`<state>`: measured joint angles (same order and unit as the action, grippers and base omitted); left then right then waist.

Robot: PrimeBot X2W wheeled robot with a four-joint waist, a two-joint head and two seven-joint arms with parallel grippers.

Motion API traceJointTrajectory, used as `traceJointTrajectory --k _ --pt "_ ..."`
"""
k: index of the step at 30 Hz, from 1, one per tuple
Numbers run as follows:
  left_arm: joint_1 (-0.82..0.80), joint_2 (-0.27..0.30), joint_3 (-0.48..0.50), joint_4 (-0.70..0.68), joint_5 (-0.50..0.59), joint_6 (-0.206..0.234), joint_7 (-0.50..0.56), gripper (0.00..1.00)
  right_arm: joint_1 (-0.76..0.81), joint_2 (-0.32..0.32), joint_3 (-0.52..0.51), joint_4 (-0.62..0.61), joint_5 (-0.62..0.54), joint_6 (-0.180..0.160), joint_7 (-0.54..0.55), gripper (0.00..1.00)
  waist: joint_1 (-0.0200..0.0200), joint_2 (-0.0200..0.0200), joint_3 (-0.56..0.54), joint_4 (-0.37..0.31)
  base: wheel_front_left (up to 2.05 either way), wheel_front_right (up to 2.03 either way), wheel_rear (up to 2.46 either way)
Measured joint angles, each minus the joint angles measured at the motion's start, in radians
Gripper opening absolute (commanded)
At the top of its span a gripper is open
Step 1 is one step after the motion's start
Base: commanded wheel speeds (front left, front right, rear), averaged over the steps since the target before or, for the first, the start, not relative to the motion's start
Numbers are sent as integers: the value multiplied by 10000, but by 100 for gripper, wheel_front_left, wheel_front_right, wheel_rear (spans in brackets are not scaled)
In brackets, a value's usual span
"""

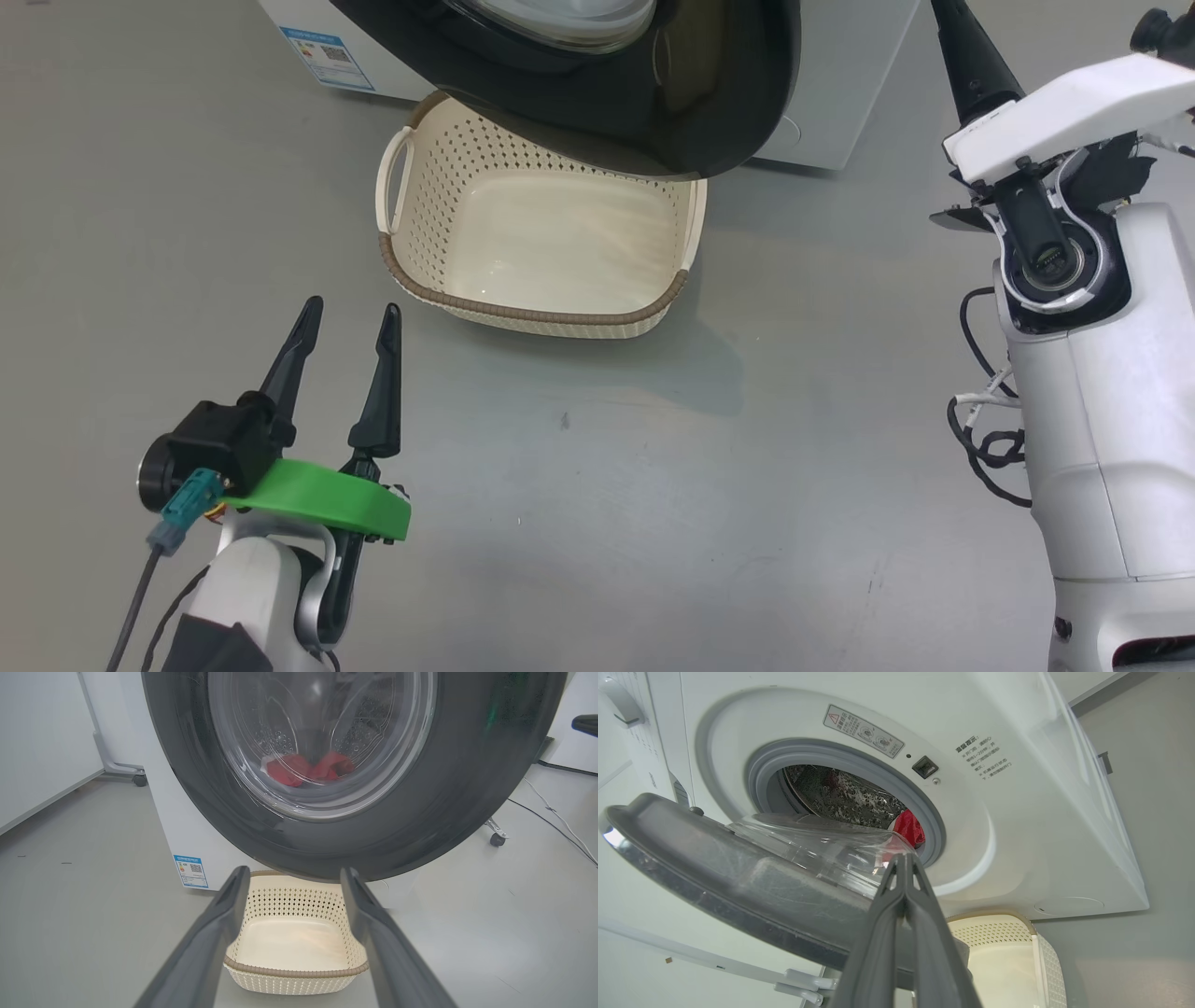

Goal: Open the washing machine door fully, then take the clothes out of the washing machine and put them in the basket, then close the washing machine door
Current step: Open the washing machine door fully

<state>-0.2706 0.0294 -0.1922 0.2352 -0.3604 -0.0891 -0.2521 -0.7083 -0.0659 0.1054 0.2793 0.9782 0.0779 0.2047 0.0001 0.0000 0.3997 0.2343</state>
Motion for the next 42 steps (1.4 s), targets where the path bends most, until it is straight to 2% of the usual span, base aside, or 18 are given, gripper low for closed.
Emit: traceJointTrajectory --k 7,22,29,42 --pt "-12 -2 12 98 -192 2 0 100 -628 8 -205 583 1423 -297 1068 0 0 0 5 156 0 0 0" --pt "-16 -10 -318 157 -414 2 0 100 -1691 -8 -334 1241 3787 -1515 2629 0 0 0 15 491 0 0 0" --pt "-72 -10 -360 155 -495 2 0 100 -2221 -15 -50 1463 4067 -1768 3020 0 0 0 182 622 0 0 0" --pt "-239 -17 -347 155 -522 46 0 100 -2470 -142 336 2071 4734 -1942 3595 0 0 0 306 767 0 0 0"
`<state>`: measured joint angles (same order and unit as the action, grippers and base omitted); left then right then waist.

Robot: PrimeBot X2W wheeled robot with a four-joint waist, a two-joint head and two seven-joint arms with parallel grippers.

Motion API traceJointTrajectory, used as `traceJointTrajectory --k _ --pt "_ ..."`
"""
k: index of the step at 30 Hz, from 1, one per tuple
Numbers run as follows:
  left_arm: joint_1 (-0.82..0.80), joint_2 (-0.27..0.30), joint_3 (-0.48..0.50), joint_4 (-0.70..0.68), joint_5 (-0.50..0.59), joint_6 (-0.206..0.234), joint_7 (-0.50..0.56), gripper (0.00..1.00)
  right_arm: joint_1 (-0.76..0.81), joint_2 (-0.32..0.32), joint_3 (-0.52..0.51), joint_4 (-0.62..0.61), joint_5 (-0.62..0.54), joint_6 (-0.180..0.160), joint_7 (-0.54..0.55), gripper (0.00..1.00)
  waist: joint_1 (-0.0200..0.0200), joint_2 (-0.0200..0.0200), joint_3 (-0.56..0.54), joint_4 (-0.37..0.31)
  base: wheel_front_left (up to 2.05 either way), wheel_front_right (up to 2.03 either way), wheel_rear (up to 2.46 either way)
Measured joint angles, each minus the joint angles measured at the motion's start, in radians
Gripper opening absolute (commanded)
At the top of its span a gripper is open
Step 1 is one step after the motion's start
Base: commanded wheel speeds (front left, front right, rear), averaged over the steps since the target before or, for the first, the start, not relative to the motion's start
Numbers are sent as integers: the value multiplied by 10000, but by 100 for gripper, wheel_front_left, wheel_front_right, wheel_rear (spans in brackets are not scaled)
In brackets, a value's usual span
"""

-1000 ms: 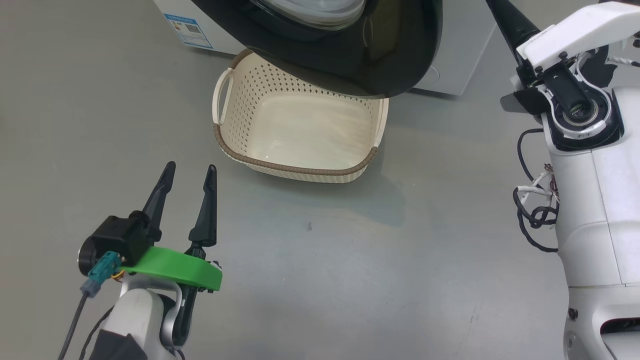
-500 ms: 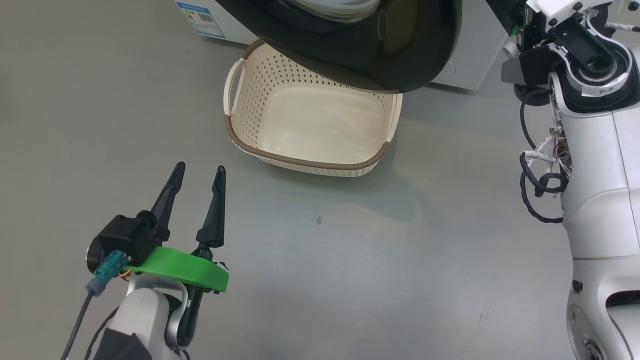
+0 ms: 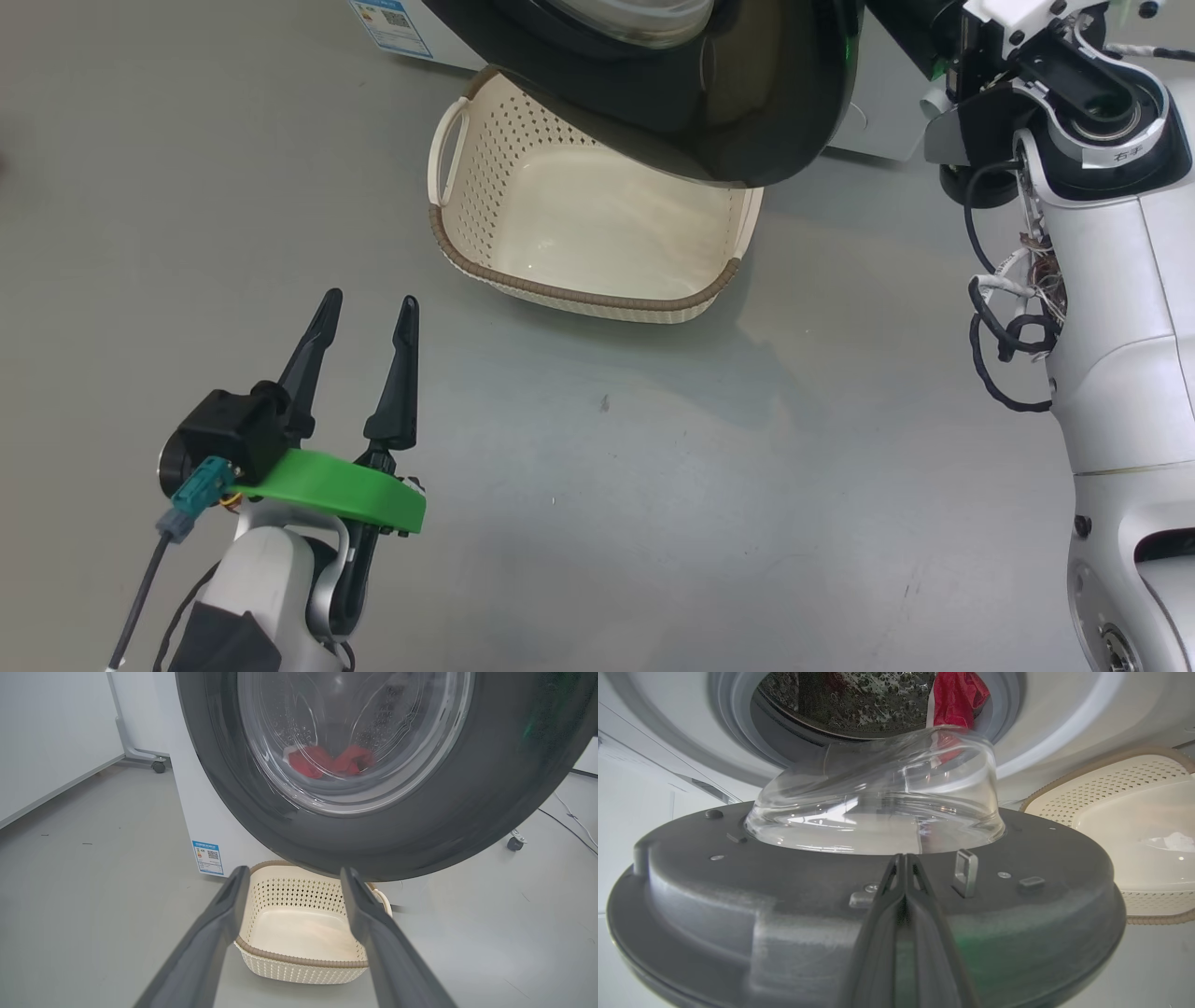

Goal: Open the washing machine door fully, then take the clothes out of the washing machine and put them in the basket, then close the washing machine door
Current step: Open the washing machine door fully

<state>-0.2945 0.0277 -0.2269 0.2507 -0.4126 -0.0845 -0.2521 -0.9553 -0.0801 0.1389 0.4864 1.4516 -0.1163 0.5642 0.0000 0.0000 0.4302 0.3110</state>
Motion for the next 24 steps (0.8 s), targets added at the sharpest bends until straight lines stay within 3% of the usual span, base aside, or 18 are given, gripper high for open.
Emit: traceJointTrajectory --k 24 --pt "-35 -2 52 148 15 86 0 100 257 25 780 771 1559 -100 744 0 0 0 -538 -72 0 0 0"
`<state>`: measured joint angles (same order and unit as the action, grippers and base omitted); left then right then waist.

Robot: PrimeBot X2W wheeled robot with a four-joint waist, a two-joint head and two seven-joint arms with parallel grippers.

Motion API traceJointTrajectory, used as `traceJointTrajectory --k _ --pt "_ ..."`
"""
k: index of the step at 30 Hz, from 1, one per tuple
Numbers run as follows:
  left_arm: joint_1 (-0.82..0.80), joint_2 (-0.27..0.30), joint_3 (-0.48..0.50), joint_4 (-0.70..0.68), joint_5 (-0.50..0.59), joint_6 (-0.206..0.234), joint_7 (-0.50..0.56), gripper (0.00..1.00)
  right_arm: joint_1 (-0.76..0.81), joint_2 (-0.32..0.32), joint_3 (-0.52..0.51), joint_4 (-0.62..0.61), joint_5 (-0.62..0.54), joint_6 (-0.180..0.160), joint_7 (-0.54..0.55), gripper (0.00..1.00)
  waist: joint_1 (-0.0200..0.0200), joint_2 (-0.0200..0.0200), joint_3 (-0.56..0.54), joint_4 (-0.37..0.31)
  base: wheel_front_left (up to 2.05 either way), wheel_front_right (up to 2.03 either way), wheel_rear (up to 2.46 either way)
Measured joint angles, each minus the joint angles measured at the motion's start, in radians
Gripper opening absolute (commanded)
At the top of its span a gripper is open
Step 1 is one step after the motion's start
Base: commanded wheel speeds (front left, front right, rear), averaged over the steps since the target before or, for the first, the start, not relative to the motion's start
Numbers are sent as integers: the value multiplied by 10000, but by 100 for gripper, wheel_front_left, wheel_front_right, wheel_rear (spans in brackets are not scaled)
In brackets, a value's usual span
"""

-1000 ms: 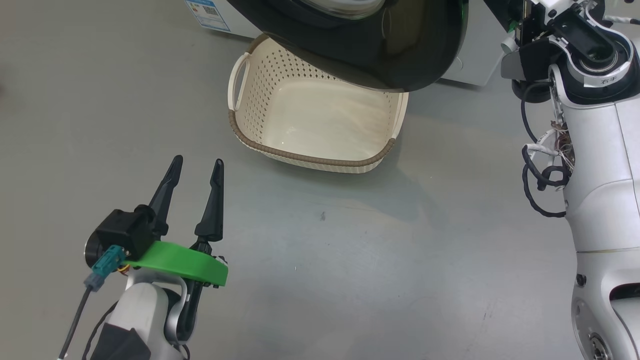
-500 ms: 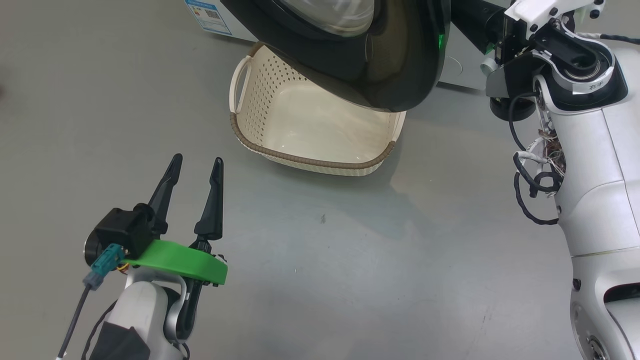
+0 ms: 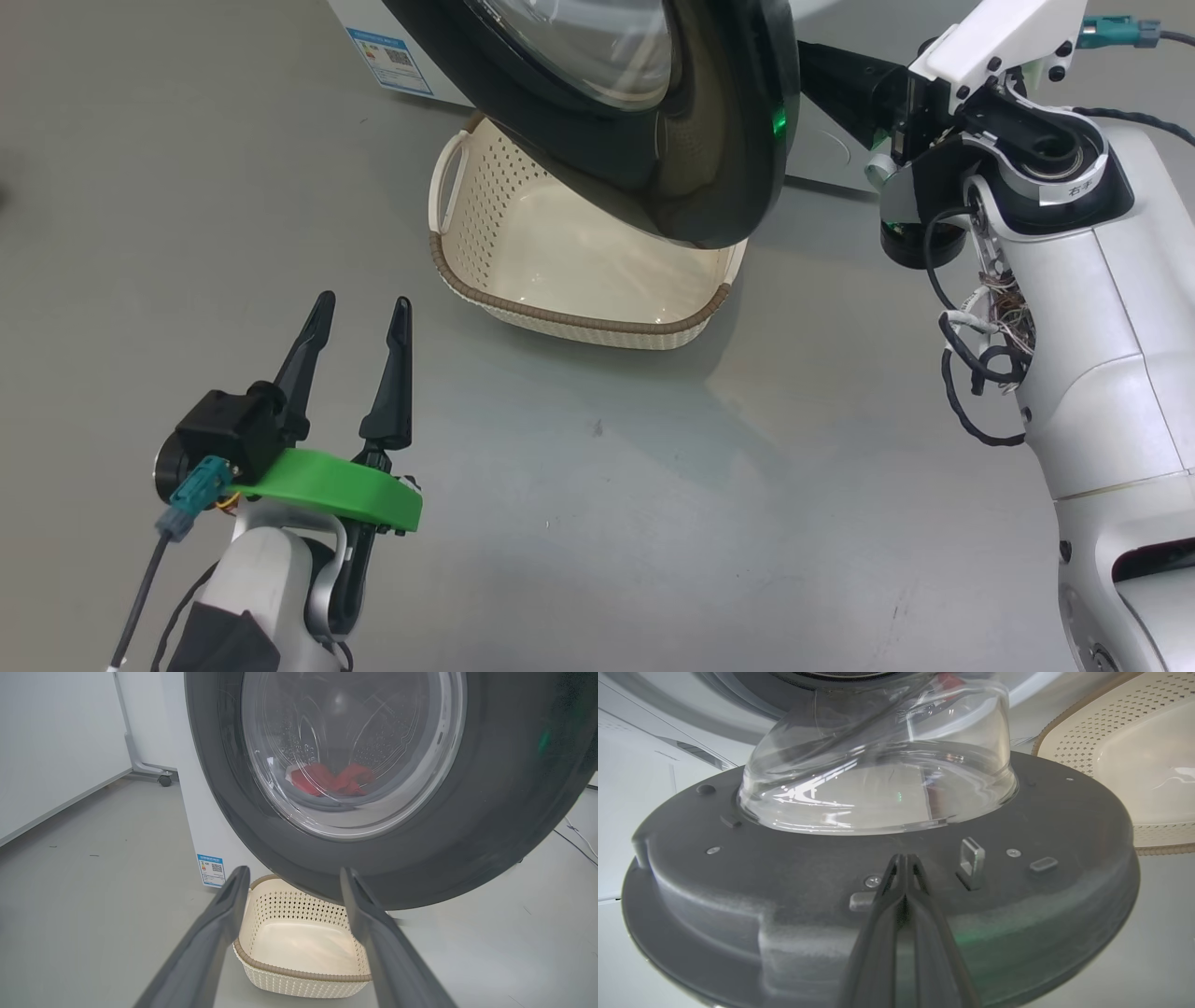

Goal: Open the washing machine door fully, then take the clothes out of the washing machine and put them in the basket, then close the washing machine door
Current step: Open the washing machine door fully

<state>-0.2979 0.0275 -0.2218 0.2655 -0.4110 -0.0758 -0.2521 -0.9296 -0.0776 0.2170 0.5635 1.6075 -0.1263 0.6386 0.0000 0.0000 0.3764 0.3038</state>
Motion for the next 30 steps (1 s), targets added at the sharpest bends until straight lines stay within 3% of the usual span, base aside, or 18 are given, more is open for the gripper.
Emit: traceJointTrajectory --k 11,30 --pt "5 0 8 -2 33 0 0 100 172 -8 596 -15 786 -2 199 0 0 0 -174 -55 0 0 0" --pt "58 0 -4 -12 109 0 0 100 779 8 2481 -729 2585 -77 426 0 0 0 -378 -84 0 0 0"
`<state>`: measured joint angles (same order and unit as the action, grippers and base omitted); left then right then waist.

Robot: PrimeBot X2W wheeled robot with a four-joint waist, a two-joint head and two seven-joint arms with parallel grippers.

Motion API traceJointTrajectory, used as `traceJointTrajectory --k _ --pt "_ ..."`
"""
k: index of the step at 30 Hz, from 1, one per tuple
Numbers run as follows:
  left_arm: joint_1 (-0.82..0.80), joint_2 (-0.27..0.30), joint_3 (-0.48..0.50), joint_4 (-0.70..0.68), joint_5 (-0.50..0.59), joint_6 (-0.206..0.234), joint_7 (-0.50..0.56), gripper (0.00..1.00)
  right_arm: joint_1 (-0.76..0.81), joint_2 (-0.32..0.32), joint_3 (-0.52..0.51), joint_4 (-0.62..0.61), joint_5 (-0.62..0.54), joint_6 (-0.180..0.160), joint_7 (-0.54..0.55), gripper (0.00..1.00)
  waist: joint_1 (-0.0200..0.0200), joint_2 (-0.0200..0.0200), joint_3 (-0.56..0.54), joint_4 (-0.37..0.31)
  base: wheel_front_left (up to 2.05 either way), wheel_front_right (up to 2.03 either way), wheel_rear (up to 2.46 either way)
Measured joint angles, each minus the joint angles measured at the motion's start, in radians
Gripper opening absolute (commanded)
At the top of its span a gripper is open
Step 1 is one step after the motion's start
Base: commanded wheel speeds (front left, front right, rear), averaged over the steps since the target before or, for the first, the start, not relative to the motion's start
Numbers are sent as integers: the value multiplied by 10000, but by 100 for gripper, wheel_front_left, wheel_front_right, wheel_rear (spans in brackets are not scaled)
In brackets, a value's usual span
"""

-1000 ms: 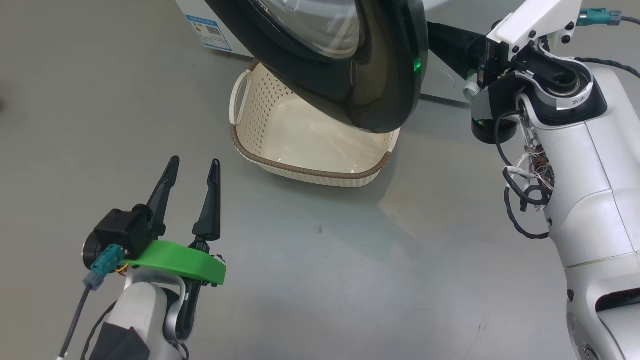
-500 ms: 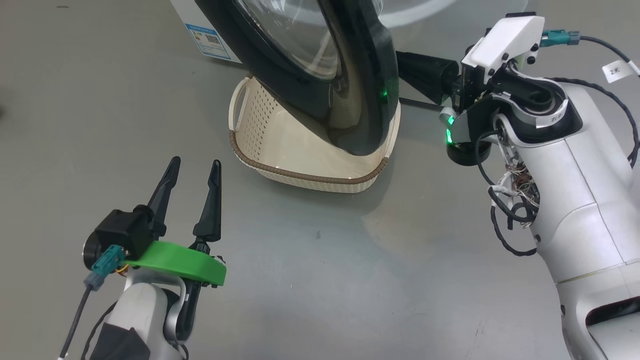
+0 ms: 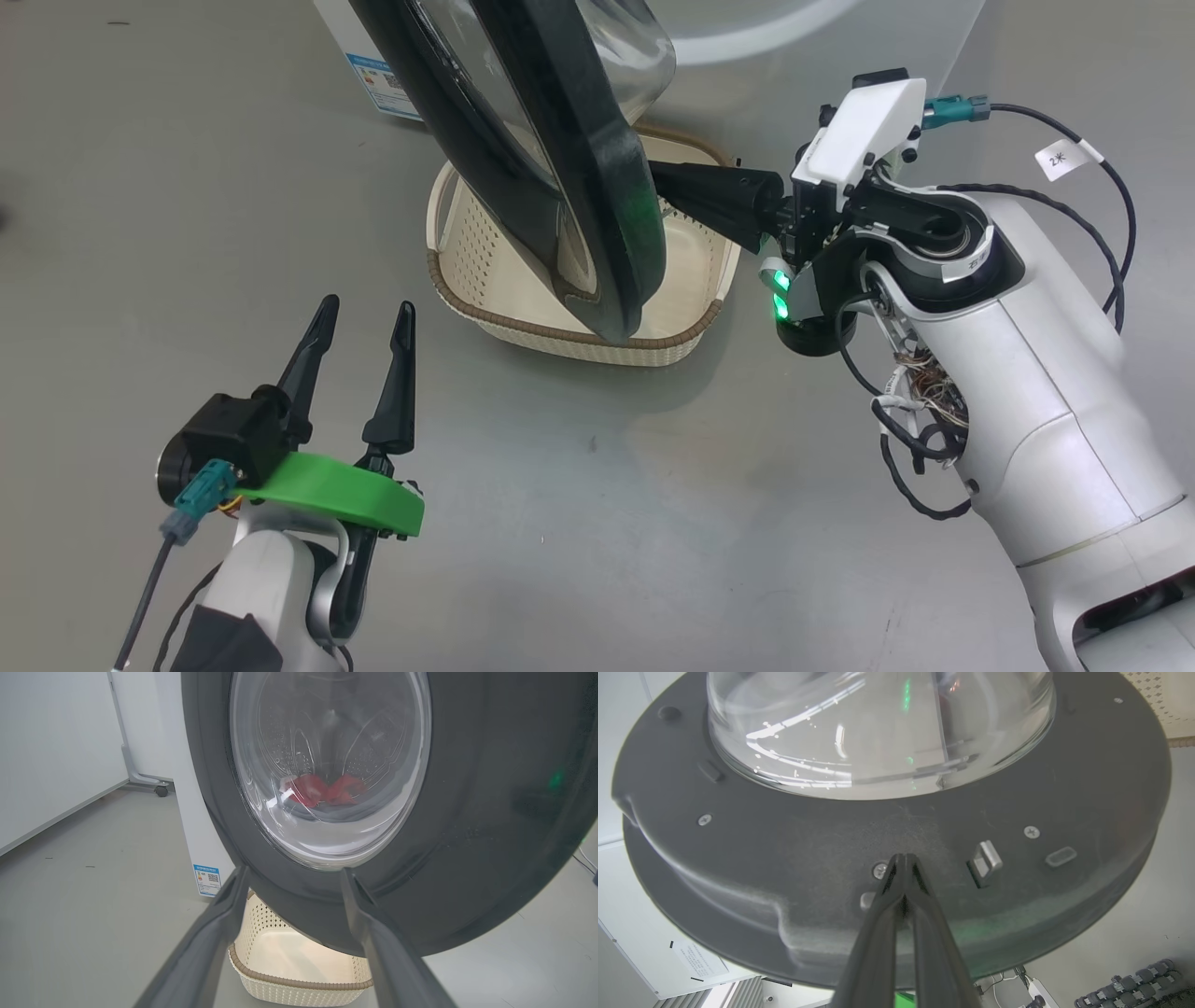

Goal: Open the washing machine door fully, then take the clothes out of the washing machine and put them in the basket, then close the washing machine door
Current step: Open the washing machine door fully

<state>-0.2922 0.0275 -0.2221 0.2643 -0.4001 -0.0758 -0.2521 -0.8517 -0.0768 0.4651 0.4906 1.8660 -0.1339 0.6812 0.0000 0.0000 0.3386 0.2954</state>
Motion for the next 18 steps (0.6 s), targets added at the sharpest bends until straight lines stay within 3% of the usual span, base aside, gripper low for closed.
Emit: traceJointTrajectory --k 18 --pt "40 0 -257 -10 -2 0 0 100 260 -13 1643 -792 1561 -8 -543 0 0 0 43 226 0 0 0"
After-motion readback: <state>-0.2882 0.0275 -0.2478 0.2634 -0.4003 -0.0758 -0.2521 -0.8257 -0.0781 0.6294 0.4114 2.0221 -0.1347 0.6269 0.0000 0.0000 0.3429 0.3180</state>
